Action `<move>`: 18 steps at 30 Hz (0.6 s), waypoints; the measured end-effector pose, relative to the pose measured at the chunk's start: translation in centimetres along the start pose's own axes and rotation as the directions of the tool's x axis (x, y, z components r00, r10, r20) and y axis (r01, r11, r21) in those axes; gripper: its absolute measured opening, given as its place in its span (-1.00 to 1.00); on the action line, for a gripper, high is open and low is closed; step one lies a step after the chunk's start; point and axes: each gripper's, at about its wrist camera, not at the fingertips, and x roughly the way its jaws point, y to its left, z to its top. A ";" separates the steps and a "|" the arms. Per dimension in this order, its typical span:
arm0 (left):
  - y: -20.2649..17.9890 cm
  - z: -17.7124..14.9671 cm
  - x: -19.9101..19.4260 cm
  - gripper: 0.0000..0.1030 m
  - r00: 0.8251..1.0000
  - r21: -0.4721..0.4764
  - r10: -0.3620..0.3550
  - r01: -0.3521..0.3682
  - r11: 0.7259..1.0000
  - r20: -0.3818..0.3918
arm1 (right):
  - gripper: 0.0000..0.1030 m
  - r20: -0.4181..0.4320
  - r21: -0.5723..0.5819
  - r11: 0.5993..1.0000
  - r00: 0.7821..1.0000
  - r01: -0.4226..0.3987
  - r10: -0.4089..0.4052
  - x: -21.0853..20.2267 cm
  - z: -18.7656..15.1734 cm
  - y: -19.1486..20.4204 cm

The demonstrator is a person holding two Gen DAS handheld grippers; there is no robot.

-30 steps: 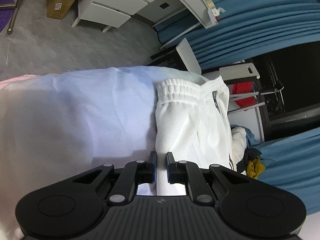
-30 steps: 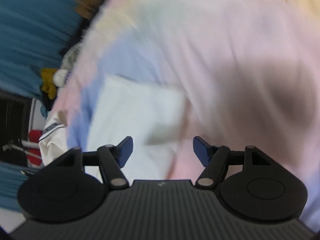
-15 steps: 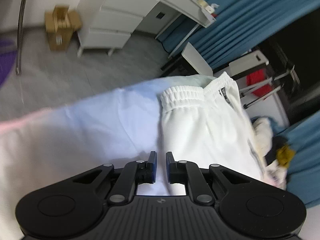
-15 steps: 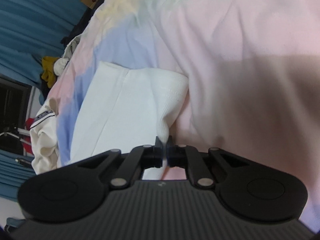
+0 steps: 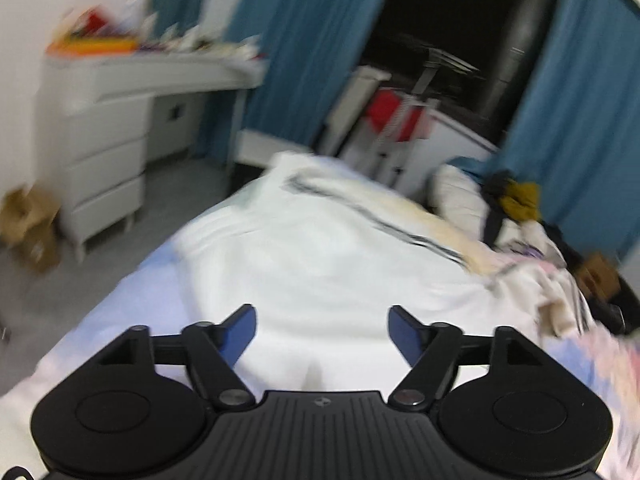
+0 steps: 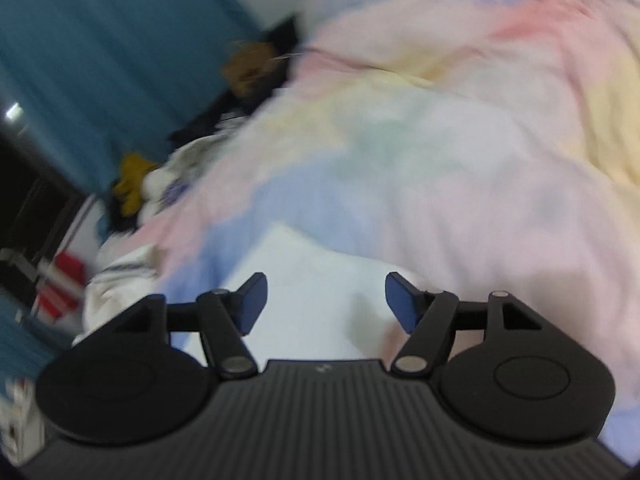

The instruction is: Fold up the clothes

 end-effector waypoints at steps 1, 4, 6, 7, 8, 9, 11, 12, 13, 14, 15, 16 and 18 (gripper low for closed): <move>-1.6 -0.1 0.2 0.59 1.000 0.035 -0.018 0.017 0.999 0.010 | 0.33 -0.005 -0.053 0.998 0.999 -0.033 0.032 0.2 0.1 1.6; -6.6 -0.8 1.6 0.73 0.996 0.127 -0.082 0.077 0.989 0.038 | 0.33 -0.059 -0.158 0.977 0.989 -0.141 0.133 1.8 0.0 6.9; -9.9 -1.5 3.3 0.77 0.992 0.178 -0.118 0.109 0.978 0.044 | 0.33 -0.103 -0.218 0.952 0.975 -0.215 0.196 3.0 0.0 10.4; -11.3 -2.0 4.2 0.81 0.990 0.196 -0.134 0.123 0.973 0.043 | 0.33 -0.125 -0.231 0.940 0.966 -0.250 0.227 3.9 -0.1 12.0; -12.5 -2.5 5.3 0.83 0.988 0.211 -0.147 0.135 0.968 0.039 | 0.33 -0.146 -0.235 0.929 0.955 -0.285 0.256 4.9 -0.3 13.6; -13.7 -3.0 6.4 0.85 0.987 0.226 -0.159 0.147 0.963 0.035 | 0.33 -0.174 -0.230 0.920 0.944 -0.317 0.281 6.0 -0.5 15.3; -14.8 -4.3 8.6 0.85 0.985 0.244 -0.170 0.160 0.956 0.020 | 0.31 -0.238 -0.185 0.912 0.917 -0.366 0.320 9.2 -1.0 18.0; -15.2 -5.0 9.8 0.85 0.985 0.252 -0.173 0.165 0.954 0.011 | 0.30 -0.268 -0.159 0.912 0.906 -0.378 0.329 11.1 -1.3 19.1; -15.2 -5.8 10.7 0.85 0.985 0.261 -0.170 0.164 0.951 0.000 | 0.27 -0.287 -0.143 0.916 0.901 -0.375 0.324 13.2 -1.6 20.1; -15.3 -6.5 11.6 0.85 0.986 0.270 -0.166 0.163 0.949 -0.011 | 0.20 -0.303 -0.133 0.921 0.900 -0.366 0.314 15.3 -1.9 21.0; -15.0 -6.9 12.6 0.85 0.986 0.267 -0.167 0.167 0.949 -0.020 | 0.19 -0.314 -0.137 0.927 0.903 -0.350 0.294 17.5 -2.3 22.1; -14.7 -7.2 13.6 0.85 0.985 0.263 -0.169 0.170 0.950 -0.029 | 0.17 -0.313 -0.147 0.933 0.910 -0.328 0.270 19.6 -2.7 23.0; -13.9 -7.5 15.6 0.85 0.983 0.248 -0.177 0.182 0.951 -0.042 | 0.17 -0.261 -0.178 0.947 0.941 -0.268 0.217 23.2 -2.9 24.3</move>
